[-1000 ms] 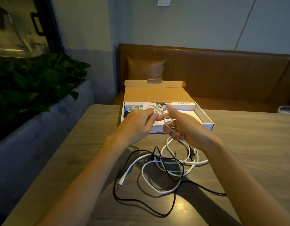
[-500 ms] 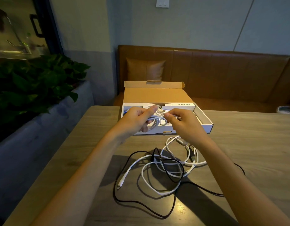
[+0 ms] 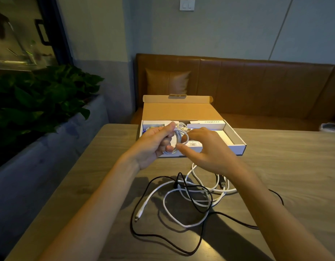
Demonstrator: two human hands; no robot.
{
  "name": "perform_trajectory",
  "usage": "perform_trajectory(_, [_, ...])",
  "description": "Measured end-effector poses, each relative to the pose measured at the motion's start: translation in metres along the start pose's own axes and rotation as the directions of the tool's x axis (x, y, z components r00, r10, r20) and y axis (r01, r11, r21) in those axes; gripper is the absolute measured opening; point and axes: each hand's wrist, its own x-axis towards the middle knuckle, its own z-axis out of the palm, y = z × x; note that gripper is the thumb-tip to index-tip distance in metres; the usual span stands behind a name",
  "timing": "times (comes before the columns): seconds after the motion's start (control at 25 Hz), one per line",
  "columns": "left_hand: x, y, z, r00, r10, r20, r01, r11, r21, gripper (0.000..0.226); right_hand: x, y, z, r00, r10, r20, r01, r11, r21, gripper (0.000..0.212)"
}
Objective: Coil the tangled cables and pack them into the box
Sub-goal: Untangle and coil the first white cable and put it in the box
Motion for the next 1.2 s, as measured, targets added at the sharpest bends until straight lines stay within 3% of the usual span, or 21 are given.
perform_trajectory(0.12, [-0.001,-0.001,0.001,1.0,-0.011,0.011,0.009,0.995,0.104,0.036,0.003,0.0,-0.003,0.991,0.108,0.074,-0.112,0.992,0.051,0.03])
perform_trajectory(0.2, [-0.003,0.002,0.0,1.0,0.014,0.0,-0.013,0.938,0.345,0.039,0.001,0.002,-0.009,0.976,0.153,0.155,-0.164,0.985,0.06,0.028])
perform_trajectory(0.28, [-0.001,0.001,-0.002,0.997,0.065,-0.036,-0.029,0.784,0.62,0.044,-0.001,0.003,-0.013,0.947,0.201,0.251,-0.212,0.977,0.018,0.028])
perform_trajectory(0.36, [0.0,-0.001,-0.005,0.992,0.128,-0.019,-0.067,0.629,0.775,0.043,-0.002,0.003,-0.012,0.929,0.228,0.291,-0.214,0.974,-0.081,0.028])
perform_trajectory(0.44, [-0.002,0.0,-0.007,0.989,0.143,0.021,-0.099,0.564,0.82,0.039,-0.002,0.0,-0.009,0.938,0.234,0.257,-0.184,0.962,-0.204,0.029])
perform_trajectory(0.6, [-0.005,0.005,-0.011,0.993,0.118,0.026,-0.088,0.554,0.828,0.032,-0.003,-0.009,-0.008,0.967,0.173,0.189,-0.062,0.873,-0.483,0.031])
perform_trajectory(0.72, [-0.006,0.008,-0.009,0.985,0.168,0.043,-0.131,0.564,0.815,0.035,-0.001,-0.01,-0.007,0.96,0.175,0.217,-0.042,0.861,-0.508,0.03])
perform_trajectory(0.88, [-0.007,0.009,-0.004,0.99,0.135,0.047,-0.138,0.808,0.573,0.044,0.002,-0.001,-0.002,0.966,0.181,0.182,-0.135,0.961,-0.24,0.022])
perform_trajectory(0.96, [-0.007,0.006,0.0,0.992,0.044,0.116,-0.072,0.967,0.244,0.041,0.001,0.003,0.0,0.976,0.178,0.125,-0.164,0.98,-0.114,0.014])
perform_trajectory(1.0, [-0.007,0.004,0.002,0.987,0.01,0.163,-0.018,0.999,0.047,0.039,0.001,0.004,0.002,0.981,0.174,0.091,-0.17,0.984,-0.054,0.013])
perform_trajectory(1.08, [-0.005,-0.004,0.007,0.967,-0.001,0.256,0.072,0.961,-0.268,0.037,0.0,0.004,0.006,0.982,0.174,0.066,-0.179,0.981,0.071,0.02])
perform_trajectory(1.2, [-0.001,-0.015,0.016,0.946,0.078,0.316,0.101,0.852,-0.514,0.038,0.0,0.0,0.015,0.975,0.209,0.077,-0.222,0.938,0.267,0.02])
